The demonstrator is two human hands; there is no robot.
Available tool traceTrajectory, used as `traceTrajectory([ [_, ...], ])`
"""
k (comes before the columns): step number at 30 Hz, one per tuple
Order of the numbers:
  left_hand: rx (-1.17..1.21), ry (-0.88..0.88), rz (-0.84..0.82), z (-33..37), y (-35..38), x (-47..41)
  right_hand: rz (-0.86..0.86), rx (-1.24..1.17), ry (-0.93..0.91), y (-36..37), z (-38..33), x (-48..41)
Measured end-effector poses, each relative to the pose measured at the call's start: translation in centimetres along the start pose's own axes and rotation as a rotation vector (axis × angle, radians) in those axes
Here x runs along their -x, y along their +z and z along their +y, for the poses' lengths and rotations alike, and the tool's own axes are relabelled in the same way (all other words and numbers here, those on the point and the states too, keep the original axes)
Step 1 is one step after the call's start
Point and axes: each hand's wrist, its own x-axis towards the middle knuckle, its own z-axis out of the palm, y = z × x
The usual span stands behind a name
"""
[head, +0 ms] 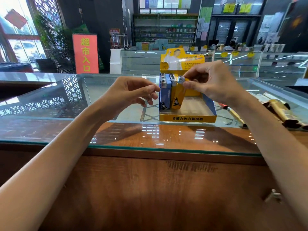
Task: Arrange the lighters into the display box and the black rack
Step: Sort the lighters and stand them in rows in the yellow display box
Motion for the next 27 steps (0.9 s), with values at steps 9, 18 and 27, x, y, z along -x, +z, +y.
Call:
traceTrajectory([
  [9, -0.525, -0.009, 0.113, -1.4, 2.2, -0.1, 0.071, 0.074, 0.029, 0.6, -0.2, 1.0],
  [18, -0.634, -0.126, -0.128, -1.6, 3.4, -1.4, -0.269, 0.126, 0.341, -2.2, 3.5, 5.0],
  [27, -0.582, -0.088, -0.154, -1.7, 2.2, -0.8, -0.265, 0.234, 0.287, -0.8, 2.2, 4.6],
])
